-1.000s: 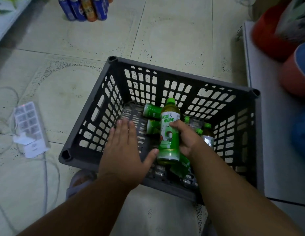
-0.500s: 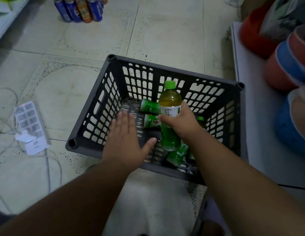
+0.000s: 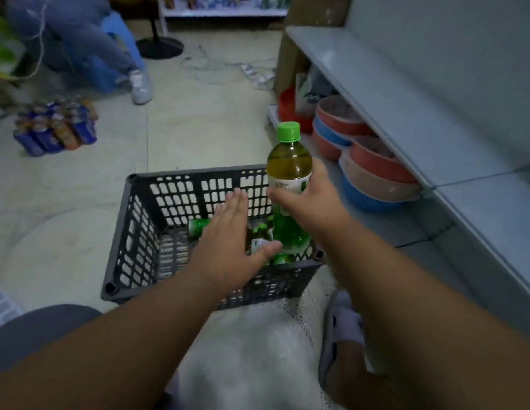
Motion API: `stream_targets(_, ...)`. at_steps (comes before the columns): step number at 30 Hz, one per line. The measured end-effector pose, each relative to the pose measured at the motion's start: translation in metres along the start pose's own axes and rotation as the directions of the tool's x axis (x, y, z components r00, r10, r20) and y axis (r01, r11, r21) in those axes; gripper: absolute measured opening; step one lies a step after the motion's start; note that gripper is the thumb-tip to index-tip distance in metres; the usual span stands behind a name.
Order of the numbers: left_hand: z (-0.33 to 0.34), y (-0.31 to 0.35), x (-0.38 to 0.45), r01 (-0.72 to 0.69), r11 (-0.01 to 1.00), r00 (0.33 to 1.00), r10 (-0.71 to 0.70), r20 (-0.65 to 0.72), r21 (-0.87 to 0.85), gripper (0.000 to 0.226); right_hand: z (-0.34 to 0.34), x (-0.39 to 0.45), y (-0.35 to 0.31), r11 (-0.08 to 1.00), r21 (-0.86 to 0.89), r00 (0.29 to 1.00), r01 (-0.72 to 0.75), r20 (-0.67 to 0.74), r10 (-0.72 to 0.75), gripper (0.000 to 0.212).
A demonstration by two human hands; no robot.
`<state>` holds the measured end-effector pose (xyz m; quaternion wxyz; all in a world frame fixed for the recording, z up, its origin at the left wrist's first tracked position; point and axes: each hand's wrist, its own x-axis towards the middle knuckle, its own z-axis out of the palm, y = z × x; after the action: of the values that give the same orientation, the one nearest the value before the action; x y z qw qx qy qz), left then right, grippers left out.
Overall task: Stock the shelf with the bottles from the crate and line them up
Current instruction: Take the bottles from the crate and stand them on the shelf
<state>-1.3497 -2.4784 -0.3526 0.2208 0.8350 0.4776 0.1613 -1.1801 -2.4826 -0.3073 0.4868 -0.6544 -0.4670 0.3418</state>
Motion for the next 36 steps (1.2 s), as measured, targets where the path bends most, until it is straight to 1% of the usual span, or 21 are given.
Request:
stream_targets(3, -0.008, 0.052, -0.005, -0.138, 0.990, 0.990, 0.138, 0.004, -0.002, 0.106, -0.052, -0.039, -0.023, 0.999, -0.001, 0.991, 0.039, -0.130, -0.038, 0.055)
stream_targets(5, -0.008, 0.088, -0.008, -0.210, 0.978, 0.977, 0.210, 0.031, -0.016, 0.109, -0.088, -0.064, -0.033, 0.998, -0.020, 0.974, 0.052, -0.219, -0.055, 0.055)
stream_targets(8, 0.000, 0.140, -0.012, -0.300, 0.952, 0.951, 0.304, 0.061, -0.059, 0.109, -0.140, -0.098, -0.047, 0.998, -0.051, 0.933, 0.037, -0.357, -0.052, 0.052)
stream_targets(11, 0.012, 0.191, -0.011, -0.385, 0.918, 0.917, 0.392, 0.078, -0.095, 0.107, -0.189, -0.129, -0.053, 0.999, -0.033, 0.883, 0.026, -0.467, -0.039, 0.053)
stream_targets(14, 0.027, 0.239, -0.009, -0.501, 0.855, 0.851, 0.515, 0.101, -0.135, 0.106, -0.231, -0.157, -0.054, 0.999, -0.038, 0.813, 0.006, -0.582, -0.027, 0.054)
stream_targets(17, 0.050, 0.282, -0.003, -0.622, 0.774, 0.762, 0.633, 0.137, -0.118, 0.104, -0.267, -0.182, -0.050, 0.999, -0.033, 0.741, -0.032, -0.671, 0.001, 0.055)
stream_targets(19, 0.066, 0.309, -0.001, -0.689, 0.715, 0.695, 0.698, 0.174, -0.118, 0.105, -0.288, -0.200, -0.045, 0.997, -0.025, 0.678, -0.072, -0.735, 0.030, 0.057)
stream_targets(23, 0.105, 0.359, -0.004, -0.807, 0.569, 0.525, 0.813, 0.251, -0.156, 0.101, -0.324, -0.242, -0.031, 0.991, 0.005, 0.526, -0.136, -0.847, 0.076, 0.055)
stream_targets(26, 0.136, 0.394, -0.012, -0.851, 0.492, 0.416, 0.845, 0.337, -0.183, 0.099, -0.346, -0.274, -0.020, 0.979, 0.026, 0.386, -0.202, -0.917, 0.104, 0.056)
stream_targets(29, 0.166, 0.426, -0.023, -0.865, 0.422, 0.301, 0.870, 0.391, -0.272, 0.102, -0.369, -0.300, -0.007, 0.953, 0.049, 0.244, -0.298, -0.962, 0.126, 0.062)
stream_targets(32, 0.195, 0.455, -0.033, -0.834, 0.409, 0.253, 0.880, 0.401, -0.370, 0.101, -0.390, -0.324, 0.007, 0.935, 0.090, 0.139, -0.344, -0.980, 0.145, 0.060)
stream_targets(34, 0.213, 0.470, -0.041, -0.831, 0.399, 0.233, 0.882, 0.409, -0.387, 0.100, -0.401, -0.336, 0.014, 0.925, 0.096, 0.092, -0.368, -0.986, 0.139, 0.060)
stream_targets(36, 0.230, 0.481, -0.047, -0.855, 0.374, 0.208, 0.882, 0.422, -0.359, 0.099, -0.413, -0.346, 0.021, 0.912, 0.095, 0.060, -0.400, -0.990, 0.129, 0.061)
